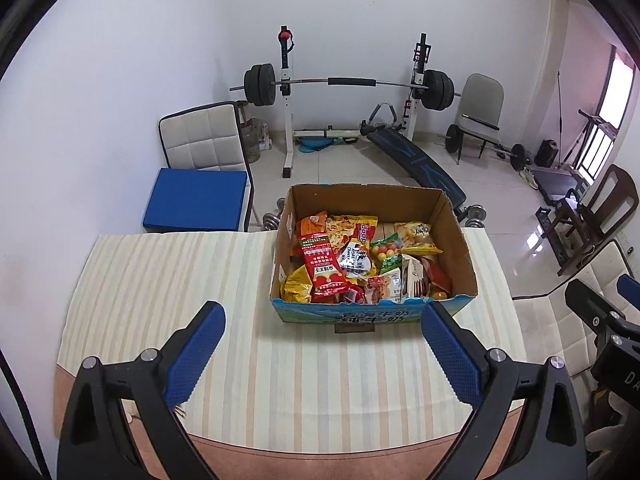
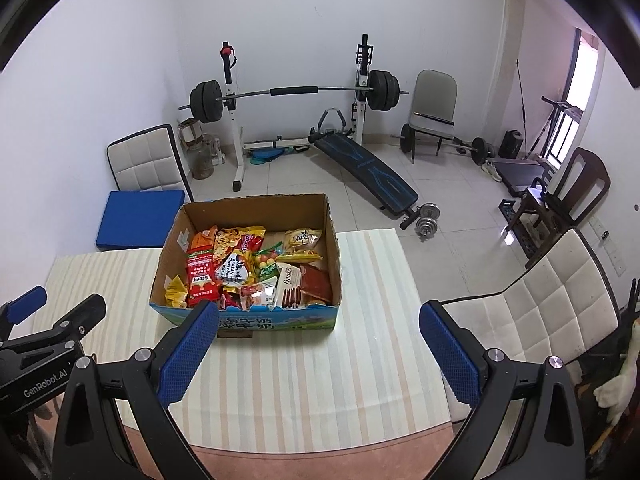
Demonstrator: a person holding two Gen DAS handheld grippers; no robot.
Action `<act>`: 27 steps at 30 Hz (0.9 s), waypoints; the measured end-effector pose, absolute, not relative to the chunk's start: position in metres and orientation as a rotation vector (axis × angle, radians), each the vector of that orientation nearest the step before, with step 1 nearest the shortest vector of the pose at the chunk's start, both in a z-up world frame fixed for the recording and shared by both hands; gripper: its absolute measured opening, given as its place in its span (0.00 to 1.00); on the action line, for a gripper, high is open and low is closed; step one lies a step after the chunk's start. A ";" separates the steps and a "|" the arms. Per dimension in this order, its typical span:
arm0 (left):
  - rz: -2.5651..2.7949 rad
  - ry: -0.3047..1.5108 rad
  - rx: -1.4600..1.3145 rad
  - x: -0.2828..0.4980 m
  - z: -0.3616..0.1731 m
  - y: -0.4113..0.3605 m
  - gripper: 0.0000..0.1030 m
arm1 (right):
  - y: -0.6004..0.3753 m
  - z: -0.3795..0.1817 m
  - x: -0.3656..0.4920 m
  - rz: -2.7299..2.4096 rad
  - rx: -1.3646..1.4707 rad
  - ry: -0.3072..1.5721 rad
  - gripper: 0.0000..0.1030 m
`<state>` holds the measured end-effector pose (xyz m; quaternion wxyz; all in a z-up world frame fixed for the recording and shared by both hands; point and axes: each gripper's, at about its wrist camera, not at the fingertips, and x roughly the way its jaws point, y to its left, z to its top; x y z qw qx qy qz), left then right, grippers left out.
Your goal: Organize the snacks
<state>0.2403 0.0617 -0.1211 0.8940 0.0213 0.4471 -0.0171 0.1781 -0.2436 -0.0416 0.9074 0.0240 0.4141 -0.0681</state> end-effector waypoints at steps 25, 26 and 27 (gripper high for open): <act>-0.061 0.919 0.047 0.252 -0.116 0.057 0.97 | -0.243 -0.039 0.186 -0.149 0.046 0.848 0.99; -0.061 0.920 0.048 0.253 -0.116 0.057 0.97 | -0.243 -0.039 0.185 -0.150 0.048 0.849 0.99; -0.059 0.919 0.049 0.252 -0.116 0.057 0.97 | -0.243 -0.039 0.185 -0.151 0.047 0.849 0.99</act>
